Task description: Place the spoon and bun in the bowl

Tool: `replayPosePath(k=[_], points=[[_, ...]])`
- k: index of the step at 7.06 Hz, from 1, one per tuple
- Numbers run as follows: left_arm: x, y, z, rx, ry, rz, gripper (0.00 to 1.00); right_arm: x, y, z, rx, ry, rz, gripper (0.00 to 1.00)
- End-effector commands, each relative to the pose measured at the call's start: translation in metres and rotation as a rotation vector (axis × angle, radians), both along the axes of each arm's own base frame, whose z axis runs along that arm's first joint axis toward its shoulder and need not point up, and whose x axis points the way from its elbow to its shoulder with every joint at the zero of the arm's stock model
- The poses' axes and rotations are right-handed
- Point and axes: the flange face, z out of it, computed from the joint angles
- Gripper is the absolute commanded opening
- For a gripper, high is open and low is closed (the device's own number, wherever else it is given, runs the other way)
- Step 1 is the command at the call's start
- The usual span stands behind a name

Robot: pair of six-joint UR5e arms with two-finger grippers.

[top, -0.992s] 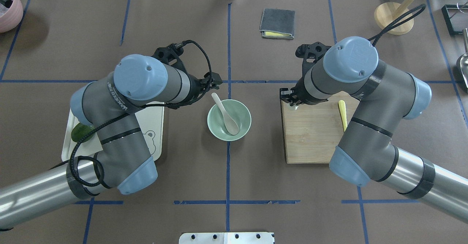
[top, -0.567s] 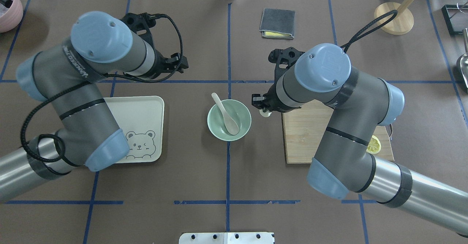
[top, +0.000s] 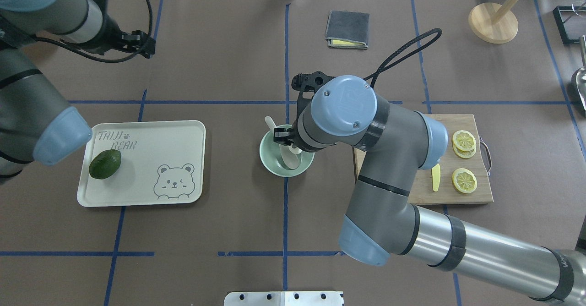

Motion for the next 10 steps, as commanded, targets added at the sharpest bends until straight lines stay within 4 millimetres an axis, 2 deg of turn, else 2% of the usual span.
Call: replayPosePath(k=[1,2,3,4,6,7,8,9,10], points=[[-0.096,-0.02,0.052,0.073,-0.13,0.086,1.0,-0.013,-0.003,-0.012,0.013,0.002,0.009,0.0],[-0.135,-0.025,0.072,0.084,-0.161,0.113,1.0,-0.013,-0.003,-0.019,0.029,-0.027,0.01,0.13],[-0.17,-0.022,0.096,0.095,-0.188,0.149,1.0,-0.016,-0.006,-0.015,0.049,-0.049,0.011,0.86],[-0.196,-0.026,0.109,0.094,-0.18,0.175,1.0,-0.015,-0.008,-0.021,0.06,-0.061,0.033,1.0],[-0.209,-0.022,0.126,0.077,-0.186,0.181,1.0,-0.013,-0.007,-0.023,0.063,-0.067,0.036,1.0],[-0.225,-0.024,0.132,0.066,-0.188,0.16,1.0,-0.008,-0.005,-0.029,0.067,-0.078,0.036,1.0],[-0.244,-0.018,0.15,0.066,-0.19,0.197,1.0,-0.004,-0.003,-0.032,0.069,-0.084,0.035,1.0],[-0.276,-0.018,0.166,0.067,-0.209,0.205,1.0,-0.003,-0.002,-0.033,0.07,-0.088,0.036,1.0],[-0.281,-0.02,0.178,0.047,-0.211,0.207,1.0,-0.003,-0.002,-0.032,0.069,-0.086,0.032,1.0]])
